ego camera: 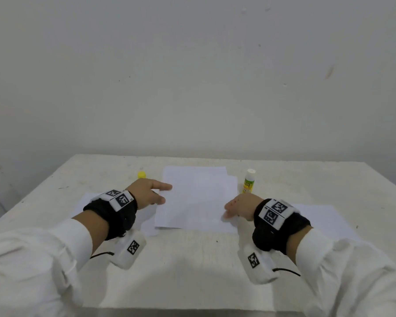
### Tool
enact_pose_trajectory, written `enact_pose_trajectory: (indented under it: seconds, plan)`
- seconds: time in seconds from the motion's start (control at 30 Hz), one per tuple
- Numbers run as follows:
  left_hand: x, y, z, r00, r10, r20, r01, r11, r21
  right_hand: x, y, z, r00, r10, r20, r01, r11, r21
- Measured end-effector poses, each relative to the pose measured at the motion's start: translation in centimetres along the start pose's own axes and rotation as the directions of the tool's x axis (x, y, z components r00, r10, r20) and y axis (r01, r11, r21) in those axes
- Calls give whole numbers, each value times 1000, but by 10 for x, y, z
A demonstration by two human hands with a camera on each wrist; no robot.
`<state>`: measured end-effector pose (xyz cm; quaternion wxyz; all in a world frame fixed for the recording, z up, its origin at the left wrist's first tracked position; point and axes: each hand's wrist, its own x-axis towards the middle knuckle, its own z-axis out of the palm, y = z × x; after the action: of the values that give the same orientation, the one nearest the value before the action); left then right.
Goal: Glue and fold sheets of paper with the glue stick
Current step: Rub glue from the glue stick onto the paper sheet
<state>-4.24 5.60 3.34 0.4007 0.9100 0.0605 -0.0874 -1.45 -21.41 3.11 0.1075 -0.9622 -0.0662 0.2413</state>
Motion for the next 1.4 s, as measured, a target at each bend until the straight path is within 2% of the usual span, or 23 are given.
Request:
enact_pose_trajectory:
  seconds: [0.13, 0.27, 0.37, 0.43, 0.5, 0.6, 0.67, 0.73, 0.8, 0.87, 0.93, 1.0, 1.1, 1.17, 1.27, 1.33, 1.4]
  plan:
    - [34, 7, -6, 997, -14, -75, 20, 997, 78, 31, -21, -13, 990, -16, -140, 13, 1000, -20]
    - [76, 21, -5, 999, -27, -27, 34, 957, 289, 73, -37, -28, 986, 88, -140, -104, 988, -114]
    - [104, 24, 0, 998, -55, 25, 36, 871, 490, 93, -43, -36, 983, 119, -137, -148, 963, -224]
    - [118, 21, 3, 996, -78, 50, 35, 810, 586, 118, -43, -31, 983, 166, -76, -181, 942, -281]
    - [128, 18, 8, 992, -102, 78, 24, 746, 666, 164, -37, -18, 977, 212, -29, -209, 914, -347]
    - [136, 14, 15, 983, -141, 120, -1, 646, 763, 266, -8, 10, 948, 318, 7, -283, 853, -439]
    - [136, 11, 15, 981, -154, 118, -2, 597, 802, 295, -1, 21, 952, 304, 43, -250, 849, -465]
    - [132, 8, 14, 985, -146, 90, 12, 581, 814, 280, -8, 21, 958, 283, 39, -229, 844, -485]
    - [128, 6, 15, 993, -103, 50, 19, 575, 818, 217, -26, 8, 973, 228, -38, -222, 877, -426]
    - [119, 16, 20, 998, -33, 46, -18, 579, 815, 145, -37, -6, 988, 136, -74, -152, 940, -305]
    - [106, 37, 31, 993, 31, 110, -108, 576, 810, 93, -36, -15, 995, 67, -67, -74, 990, -123]
    - [90, 64, 49, 968, 31, 249, -220, 581, 784, 52, -22, -18, 999, 44, -16, -45, 998, -48]
    - [64, 99, 83, 909, 51, 413, -352, 624, 697, 21, 25, -17, 992, 97, 84, -94, 995, -37]
    - [48, 120, 114, 864, 111, 490, -432, 664, 611, 0, 66, -20, 984, 165, 66, -159, 983, -94]
    - [32, 148, 161, 820, 181, 543, -517, 642, 566, -19, 134, -23, 947, 321, -16, -320, 935, -152]
    - [29, 162, 190, 812, 167, 560, -532, 607, 591, -28, 175, -21, 922, 386, -17, -384, 911, -151]
    - [29, 172, 213, 825, 136, 549, -518, 570, 638, -35, 204, -16, 911, 413, 19, -404, 900, -164]
